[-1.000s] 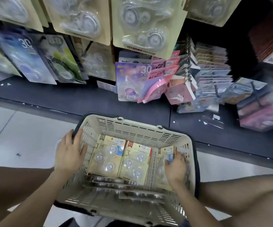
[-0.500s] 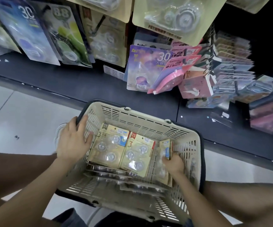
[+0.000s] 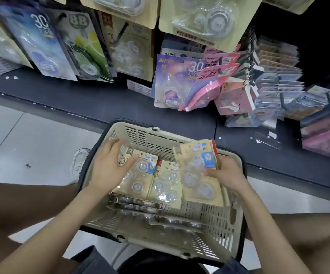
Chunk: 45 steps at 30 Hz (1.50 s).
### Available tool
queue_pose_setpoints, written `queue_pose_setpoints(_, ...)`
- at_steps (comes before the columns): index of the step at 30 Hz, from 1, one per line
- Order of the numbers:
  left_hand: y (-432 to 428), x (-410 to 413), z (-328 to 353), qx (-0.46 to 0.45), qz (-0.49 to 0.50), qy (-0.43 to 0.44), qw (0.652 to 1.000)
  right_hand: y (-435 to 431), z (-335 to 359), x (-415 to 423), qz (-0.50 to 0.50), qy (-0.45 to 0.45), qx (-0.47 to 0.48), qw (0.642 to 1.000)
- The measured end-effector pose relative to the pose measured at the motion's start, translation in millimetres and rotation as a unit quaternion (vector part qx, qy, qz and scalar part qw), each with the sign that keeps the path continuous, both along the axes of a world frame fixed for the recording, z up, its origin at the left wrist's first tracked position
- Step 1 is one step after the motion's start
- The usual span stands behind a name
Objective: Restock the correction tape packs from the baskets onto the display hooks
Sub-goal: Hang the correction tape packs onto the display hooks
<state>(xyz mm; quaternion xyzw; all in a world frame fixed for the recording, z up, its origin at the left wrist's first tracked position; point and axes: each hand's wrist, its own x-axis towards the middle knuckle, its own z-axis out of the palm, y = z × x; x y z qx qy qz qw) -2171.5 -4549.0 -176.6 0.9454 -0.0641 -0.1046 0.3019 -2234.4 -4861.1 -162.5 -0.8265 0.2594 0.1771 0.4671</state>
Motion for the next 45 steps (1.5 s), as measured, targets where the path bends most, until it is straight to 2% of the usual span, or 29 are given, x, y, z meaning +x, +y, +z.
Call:
queue_pose_setpoints(1,-5,-5,7,-0.067,0.016,0.068,0.995,9,9,3,-0.021,-0.016,0.099,0.995)
queue_pose_setpoints(3,-16,-13,23,-0.208,0.060,0.212,0.953,33,15,11,-0.049,-0.020,0.273,0.960)
queue_pose_setpoints(5,-21,-17,30,-0.301,0.095,0.303,0.899,61,10,18,-0.053,0.006,0.359,0.932)
queue_pose_setpoints(7,-18,-18,32,-0.394,0.117,0.330,0.850,87,-3,23,-0.053,0.034,0.402,0.913)
queue_pose_setpoints(8,-12,-15,31,-0.415,0.121,0.331,0.839,99,-10,25,-0.053,0.042,0.419,0.906)
queue_pose_setpoints(9,-5,-12,30,-0.408,0.124,0.321,0.845,107,-17,26,-0.053,0.047,0.436,0.897)
queue_pose_setpoints(11,9,-4,33,-0.339,0.128,0.257,0.896,121,-32,26,-0.052,0.060,0.459,0.885)
queue_pose_setpoints(13,25,6,34,-0.257,0.165,0.177,0.936,133,-45,22,-0.026,0.080,0.401,0.912)
queue_pose_setpoints(16,47,18,42,-0.186,0.224,0.092,0.952,152,-69,11,0.101,0.112,0.239,0.959)
queue_pose_setpoints(19,64,24,43,-0.197,0.274,0.071,0.939,169,-95,1,0.236,0.151,0.100,0.955)
queue_pose_setpoints(21,67,23,45,-0.212,0.288,0.065,0.932,177,-107,-3,0.279,0.173,0.045,0.944)
queue_pose_setpoints(27,63,15,48,-0.230,0.271,0.074,0.932,174,-119,-3,0.235,0.187,0.127,0.945)
queue_pose_setpoints(34,57,16,63,-0.216,0.253,0.075,0.940,149,-117,5,0.182,0.146,0.090,0.968)
queue_pose_setpoints(42,45,20,92,-0.230,0.203,0.046,0.951,66,-50,33,0.094,0.012,0.109,0.990)
queue_pose_setpoints(45,33,22,113,-0.240,0.178,0.021,0.954,34,-8,33,0.002,-0.050,0.154,0.987)
